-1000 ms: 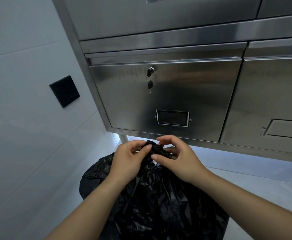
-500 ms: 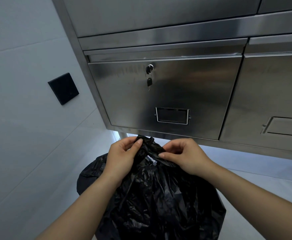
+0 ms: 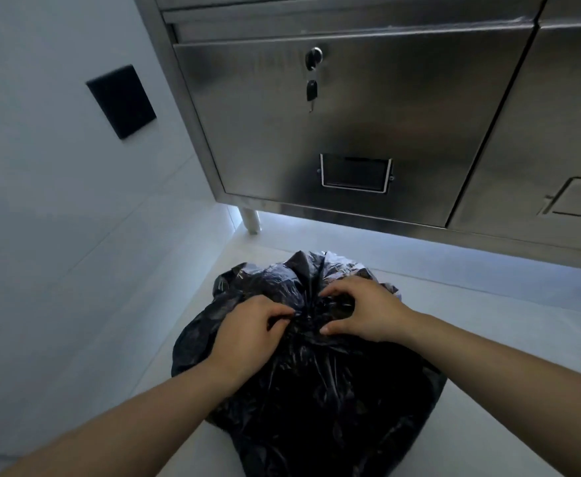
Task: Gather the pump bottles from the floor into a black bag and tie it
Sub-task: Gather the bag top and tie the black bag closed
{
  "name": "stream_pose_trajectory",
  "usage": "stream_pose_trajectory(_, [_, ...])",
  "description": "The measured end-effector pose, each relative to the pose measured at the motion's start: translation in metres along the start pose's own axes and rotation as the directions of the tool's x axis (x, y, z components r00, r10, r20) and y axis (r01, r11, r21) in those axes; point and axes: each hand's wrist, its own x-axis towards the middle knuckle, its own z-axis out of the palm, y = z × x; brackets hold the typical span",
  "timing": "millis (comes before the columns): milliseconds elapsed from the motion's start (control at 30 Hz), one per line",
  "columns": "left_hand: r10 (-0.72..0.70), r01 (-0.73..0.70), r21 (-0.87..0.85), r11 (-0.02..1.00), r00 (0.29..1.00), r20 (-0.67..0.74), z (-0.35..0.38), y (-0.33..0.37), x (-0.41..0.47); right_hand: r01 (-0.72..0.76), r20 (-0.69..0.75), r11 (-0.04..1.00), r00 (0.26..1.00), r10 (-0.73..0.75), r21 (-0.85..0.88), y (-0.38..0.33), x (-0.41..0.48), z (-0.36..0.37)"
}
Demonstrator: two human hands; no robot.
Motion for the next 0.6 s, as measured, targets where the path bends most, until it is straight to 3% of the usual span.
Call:
stream_pose_trajectory(233, [0.138,-0.107,-0.138,0.985,0.960,0.243,0.036,-0.006,-0.016,-0.021,-0.088,0.996,0.996,0.013,-0.091,0.020,-0.013,0.022])
stream_pose_trajectory(333, [0.168,-0.149,-0.083,0.985,0.934,0.316,0.050,-0.005,-0.016,-0.046,-0.113,0.997,0.993,0.039,-0.060,0.030,-0.016,0.022])
stream_pose_trajectory(467, [0.184,-0.201,0.013,0.980,0.920,0.347,0.063,-0.005,-0.014,-0.045,-0.128,0.999,0.991,0.041,-0.030,0.035,-0.017,0.023])
stream_pose_trajectory(600, [0.239,-0.228,-0.071,0.971,0.916,0.321,0.062,-0.006,-0.007,0.032,-0.138,0.998,0.990,-0.038,-0.048,0.034,-0.023,0.021])
